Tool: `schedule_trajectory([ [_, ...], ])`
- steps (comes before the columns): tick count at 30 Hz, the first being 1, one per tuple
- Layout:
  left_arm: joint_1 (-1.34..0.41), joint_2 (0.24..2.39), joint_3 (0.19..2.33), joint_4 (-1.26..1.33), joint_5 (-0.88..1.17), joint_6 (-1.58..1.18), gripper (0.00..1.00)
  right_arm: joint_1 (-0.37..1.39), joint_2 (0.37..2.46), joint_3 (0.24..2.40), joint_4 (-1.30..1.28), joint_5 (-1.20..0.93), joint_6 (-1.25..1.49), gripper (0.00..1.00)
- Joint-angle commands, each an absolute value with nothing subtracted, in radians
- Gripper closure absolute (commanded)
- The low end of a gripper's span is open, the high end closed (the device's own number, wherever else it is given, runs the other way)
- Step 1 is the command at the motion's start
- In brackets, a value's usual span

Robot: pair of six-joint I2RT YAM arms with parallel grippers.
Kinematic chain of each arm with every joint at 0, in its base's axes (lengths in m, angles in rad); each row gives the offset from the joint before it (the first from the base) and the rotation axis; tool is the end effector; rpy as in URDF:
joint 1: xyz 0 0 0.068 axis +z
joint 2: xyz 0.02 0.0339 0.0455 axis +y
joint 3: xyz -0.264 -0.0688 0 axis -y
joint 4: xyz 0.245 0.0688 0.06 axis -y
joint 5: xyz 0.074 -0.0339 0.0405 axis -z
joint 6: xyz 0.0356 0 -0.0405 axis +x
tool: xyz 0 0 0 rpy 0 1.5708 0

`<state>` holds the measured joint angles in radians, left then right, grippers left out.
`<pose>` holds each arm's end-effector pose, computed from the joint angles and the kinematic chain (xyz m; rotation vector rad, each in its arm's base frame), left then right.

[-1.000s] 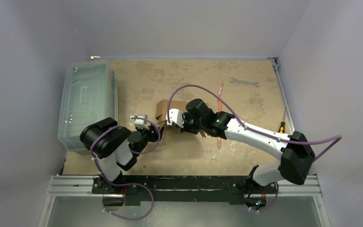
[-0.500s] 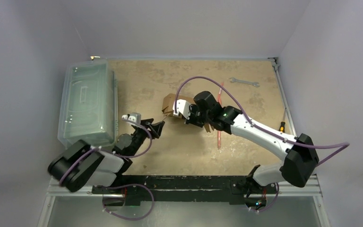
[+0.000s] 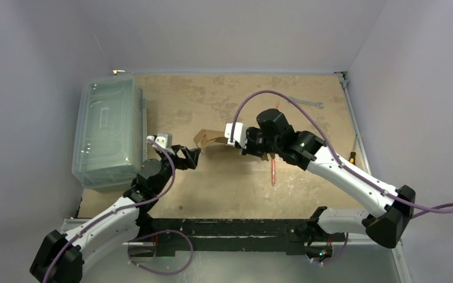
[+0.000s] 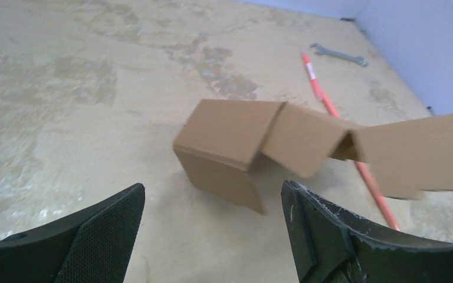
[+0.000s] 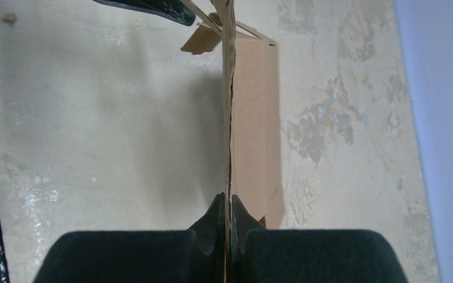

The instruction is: Fold the paper box

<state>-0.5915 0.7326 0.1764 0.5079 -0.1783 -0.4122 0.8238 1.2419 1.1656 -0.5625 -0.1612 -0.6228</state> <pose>0.1466 -0.0909 0.2064 0.0078 1.6551 -0.6267 0.1801 0.2029 0.3394 -1.5323 1.5997 0.2896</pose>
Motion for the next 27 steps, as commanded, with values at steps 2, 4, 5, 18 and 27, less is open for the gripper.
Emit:
schedule_trajectory([
  [2,-0.595,0.755,0.274,0.28,-0.269,-0.452,0.17,0.823,1.156,1.247,-0.66,-0.208,-0.671,1.0],
  [4,-0.595,0.756,0.302,0.255,-0.27,-0.453,0.19,0.822,1.142,1.256,-0.689,-0.224,-0.684,1.0],
  [5,-0.595,0.748,0.313,0.241,-0.272,-0.455,0.19,0.822,1.137,1.259,-0.709,-0.234,-0.692,1.0],
  [18,-0.594,0.514,0.364,0.154,-0.328,-0.446,0.21,0.806,1.105,1.291,-0.777,-0.202,-0.739,1.0],
  [27,-0.595,0.778,0.399,0.253,-0.152,-0.397,0.22,0.774,1.08,1.367,-0.92,-0.356,-0.818,1.0],
])
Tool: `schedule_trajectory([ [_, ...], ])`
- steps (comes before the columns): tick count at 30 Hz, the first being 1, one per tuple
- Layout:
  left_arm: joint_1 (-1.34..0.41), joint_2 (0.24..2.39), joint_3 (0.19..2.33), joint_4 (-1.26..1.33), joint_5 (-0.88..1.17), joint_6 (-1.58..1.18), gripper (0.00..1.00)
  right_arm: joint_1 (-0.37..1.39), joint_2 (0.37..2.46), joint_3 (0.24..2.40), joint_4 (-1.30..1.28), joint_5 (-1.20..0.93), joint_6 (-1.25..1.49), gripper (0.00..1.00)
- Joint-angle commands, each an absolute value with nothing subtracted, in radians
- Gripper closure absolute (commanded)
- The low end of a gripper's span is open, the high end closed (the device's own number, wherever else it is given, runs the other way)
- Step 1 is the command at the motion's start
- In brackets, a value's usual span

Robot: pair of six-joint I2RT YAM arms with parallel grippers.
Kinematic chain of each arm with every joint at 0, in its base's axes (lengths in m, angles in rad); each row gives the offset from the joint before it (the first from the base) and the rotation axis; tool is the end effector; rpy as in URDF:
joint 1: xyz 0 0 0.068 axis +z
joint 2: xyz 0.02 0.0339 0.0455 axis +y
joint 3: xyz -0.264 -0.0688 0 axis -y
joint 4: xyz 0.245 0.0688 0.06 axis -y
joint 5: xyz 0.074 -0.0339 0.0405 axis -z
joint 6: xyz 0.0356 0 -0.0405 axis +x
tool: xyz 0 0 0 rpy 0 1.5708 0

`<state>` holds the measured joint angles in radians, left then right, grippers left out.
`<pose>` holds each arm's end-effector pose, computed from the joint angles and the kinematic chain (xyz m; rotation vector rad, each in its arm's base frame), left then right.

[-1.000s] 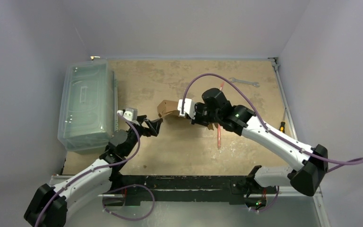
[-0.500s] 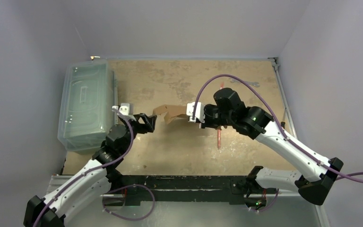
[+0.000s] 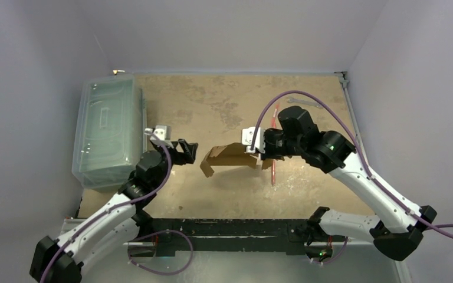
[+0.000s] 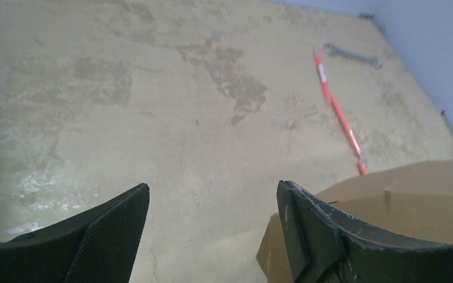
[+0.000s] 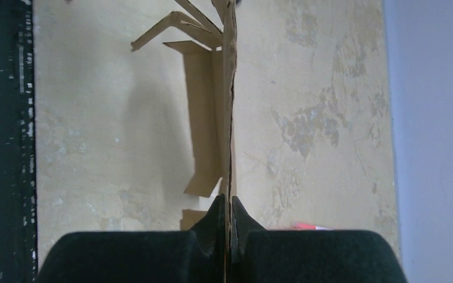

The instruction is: Fold the paper box

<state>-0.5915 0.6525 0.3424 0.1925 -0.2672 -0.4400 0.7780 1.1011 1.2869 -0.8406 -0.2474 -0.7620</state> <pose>0.1459 -0.0867 0.2435 -0.0739 1.7126 -0.5471 0.1479 0.1580 0.3871 -1.6378 1.4942 0.2839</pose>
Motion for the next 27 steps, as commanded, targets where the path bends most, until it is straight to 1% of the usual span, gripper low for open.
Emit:
schedule_trajectory([
  [1,-0.595,0.808,0.4,0.274,-0.128,-0.398,0.22,0.772,1.084,1.373,-0.934,-0.38,-0.825,1.0],
  [5,-0.595,0.893,0.389,0.336,-0.045,-0.408,0.25,0.77,1.129,1.351,-0.921,-0.405,-0.815,1.0],
  [9,-0.594,0.9,0.34,0.38,-0.028,-0.45,0.26,0.769,1.216,1.34,-0.856,-0.36,-0.752,1.0],
  [16,-0.595,0.915,0.26,0.441,-0.019,-0.499,0.26,0.769,1.416,1.387,-0.759,-0.245,-0.693,1.0],
  [19,-0.594,0.937,0.253,0.434,-0.047,-0.506,0.26,0.77,1.466,1.395,-0.725,-0.221,-0.692,1.0],
  [22,-0.595,0.94,0.249,0.39,-0.12,-0.521,0.26,0.77,1.476,1.369,-0.688,-0.209,-0.691,1.0],
  [27,-0.594,0.899,0.23,0.338,-0.208,-0.556,0.25,0.77,1.409,1.279,-0.594,-0.163,-0.69,1.0],
])
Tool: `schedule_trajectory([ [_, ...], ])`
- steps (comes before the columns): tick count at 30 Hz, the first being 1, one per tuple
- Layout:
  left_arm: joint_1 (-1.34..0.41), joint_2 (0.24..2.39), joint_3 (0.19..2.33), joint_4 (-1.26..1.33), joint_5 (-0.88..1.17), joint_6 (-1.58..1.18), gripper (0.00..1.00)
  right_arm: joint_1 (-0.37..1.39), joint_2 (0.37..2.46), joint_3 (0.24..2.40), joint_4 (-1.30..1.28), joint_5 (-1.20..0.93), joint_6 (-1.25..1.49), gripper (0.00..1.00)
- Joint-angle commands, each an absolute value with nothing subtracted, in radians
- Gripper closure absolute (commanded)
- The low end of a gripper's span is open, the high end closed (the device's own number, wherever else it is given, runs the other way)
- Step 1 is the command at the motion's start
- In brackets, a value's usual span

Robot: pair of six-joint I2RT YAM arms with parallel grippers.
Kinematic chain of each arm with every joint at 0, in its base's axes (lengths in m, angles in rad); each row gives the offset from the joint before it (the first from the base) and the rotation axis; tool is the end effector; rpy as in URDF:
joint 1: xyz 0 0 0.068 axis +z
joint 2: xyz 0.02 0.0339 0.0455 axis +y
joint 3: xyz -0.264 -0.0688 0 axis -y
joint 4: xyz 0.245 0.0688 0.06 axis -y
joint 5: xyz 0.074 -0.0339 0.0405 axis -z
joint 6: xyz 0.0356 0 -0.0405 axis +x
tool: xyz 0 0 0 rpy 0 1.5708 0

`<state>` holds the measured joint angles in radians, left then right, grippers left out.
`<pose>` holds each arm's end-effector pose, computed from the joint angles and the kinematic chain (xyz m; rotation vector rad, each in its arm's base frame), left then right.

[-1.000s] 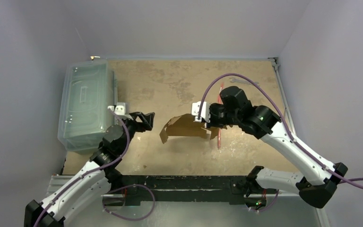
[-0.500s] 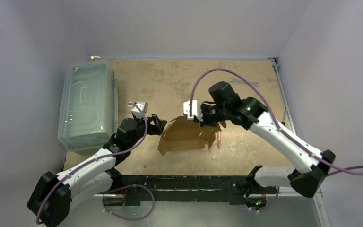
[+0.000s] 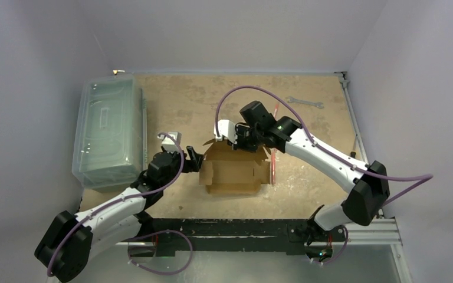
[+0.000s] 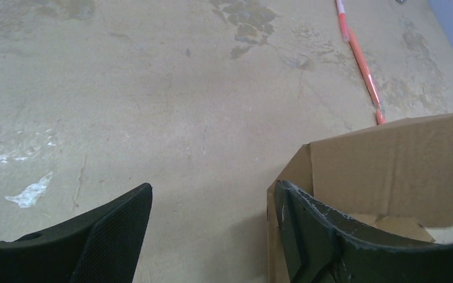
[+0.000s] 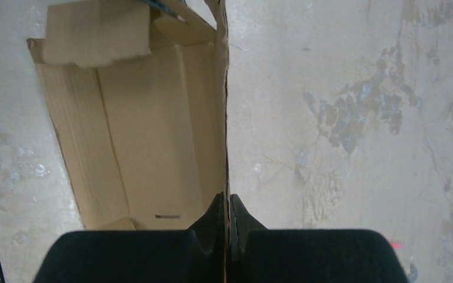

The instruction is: Fold the paper box

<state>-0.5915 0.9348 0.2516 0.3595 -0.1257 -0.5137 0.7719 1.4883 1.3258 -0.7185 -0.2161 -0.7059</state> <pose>0.1641 -0.1049 0.1830 -0.0123 1.9421 -0.6286 0.2232 0.2279 0.3123 -1.7164 1.7425 0.2939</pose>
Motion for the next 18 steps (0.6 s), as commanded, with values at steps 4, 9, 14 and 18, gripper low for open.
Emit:
schedule_trajectory([
  [4,-0.594,0.884,0.211,0.357,-0.18,-0.582,0.23,0.77,1.342,1.227,-0.521,-0.135,-0.712,1.0],
  [9,-0.59,0.924,0.205,0.422,-0.113,-0.582,0.2,0.769,1.304,1.193,-0.472,-0.133,-0.725,1.0],
  [14,-0.58,0.891,0.219,0.382,-0.125,-0.595,0.18,0.77,1.255,1.139,-0.419,-0.093,-0.742,1.0],
  [18,-0.569,0.808,0.211,0.329,-0.188,-0.615,0.13,0.769,1.203,1.087,-0.368,-0.082,-0.757,1.0],
])
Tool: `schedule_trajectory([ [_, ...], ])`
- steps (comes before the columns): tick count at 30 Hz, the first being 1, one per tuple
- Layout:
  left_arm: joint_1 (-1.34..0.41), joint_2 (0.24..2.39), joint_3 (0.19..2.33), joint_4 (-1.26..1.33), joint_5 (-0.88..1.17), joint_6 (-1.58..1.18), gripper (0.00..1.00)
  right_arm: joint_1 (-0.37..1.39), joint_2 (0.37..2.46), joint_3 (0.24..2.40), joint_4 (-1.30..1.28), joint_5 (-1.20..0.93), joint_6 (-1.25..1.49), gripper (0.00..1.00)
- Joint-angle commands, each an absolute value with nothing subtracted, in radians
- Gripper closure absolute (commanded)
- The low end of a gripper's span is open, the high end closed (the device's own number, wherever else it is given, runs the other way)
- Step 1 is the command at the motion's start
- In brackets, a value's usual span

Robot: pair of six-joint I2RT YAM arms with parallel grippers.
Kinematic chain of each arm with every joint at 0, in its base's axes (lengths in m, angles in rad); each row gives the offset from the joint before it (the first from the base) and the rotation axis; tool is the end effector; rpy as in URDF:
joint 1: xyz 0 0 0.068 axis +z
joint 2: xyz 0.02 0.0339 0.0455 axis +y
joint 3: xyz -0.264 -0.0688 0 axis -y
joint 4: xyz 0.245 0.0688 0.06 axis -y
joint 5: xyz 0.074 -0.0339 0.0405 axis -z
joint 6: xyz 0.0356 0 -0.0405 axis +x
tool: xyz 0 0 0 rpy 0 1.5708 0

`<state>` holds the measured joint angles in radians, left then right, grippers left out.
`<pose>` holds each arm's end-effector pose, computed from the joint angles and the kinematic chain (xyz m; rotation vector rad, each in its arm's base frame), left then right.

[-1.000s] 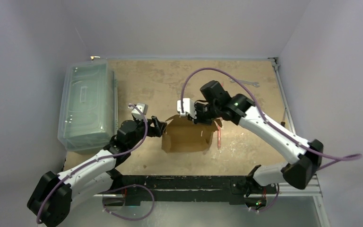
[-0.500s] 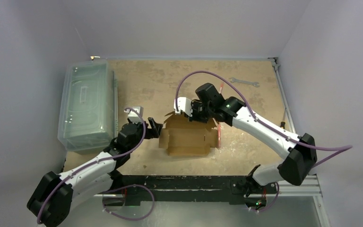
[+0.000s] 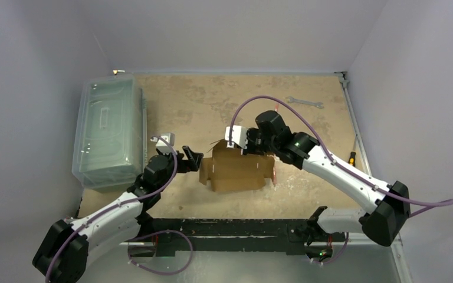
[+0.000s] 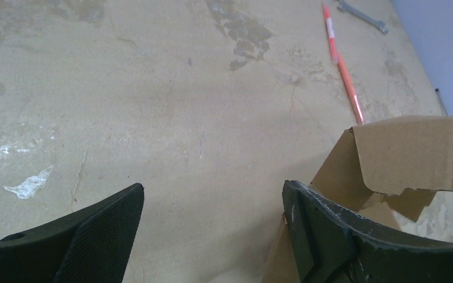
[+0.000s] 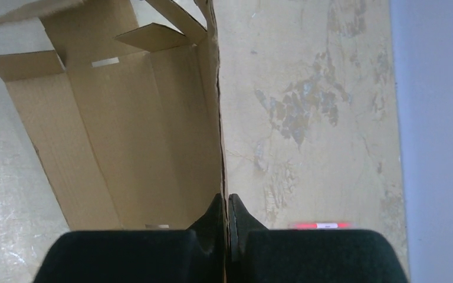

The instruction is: Fold the paper box

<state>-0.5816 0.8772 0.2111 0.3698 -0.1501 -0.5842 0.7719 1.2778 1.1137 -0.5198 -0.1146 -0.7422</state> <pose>0.1578 -0.0974 0.1804 -0.1091 1.9144 -0.6600 0.1978 0.1982 0.3163 -1.5916 1.5952 0.1451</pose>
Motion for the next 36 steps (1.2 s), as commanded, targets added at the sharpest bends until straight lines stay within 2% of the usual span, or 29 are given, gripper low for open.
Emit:
schedule_trajectory([
  [1,-0.568,0.788,0.206,0.329,-0.191,-0.618,0.12,0.77,1.189,1.072,-0.356,-0.079,-0.758,1.0],
  [14,-0.558,0.83,0.231,0.35,-0.175,-0.578,0.11,0.77,1.139,1.023,-0.277,0.04,-0.776,1.0],
  [20,-0.551,0.853,0.25,0.348,-0.173,-0.561,0.11,0.773,1.141,1.009,-0.327,-0.067,-0.803,1.0],
  [25,-0.552,0.769,0.25,0.332,-0.148,-0.549,0.11,0.775,1.174,1.015,-0.371,-0.107,-0.827,1.0],
  [36,-0.551,0.691,0.362,0.365,-0.005,-0.391,0.11,0.769,1.284,1.199,-0.578,-0.245,-0.804,1.0],
])
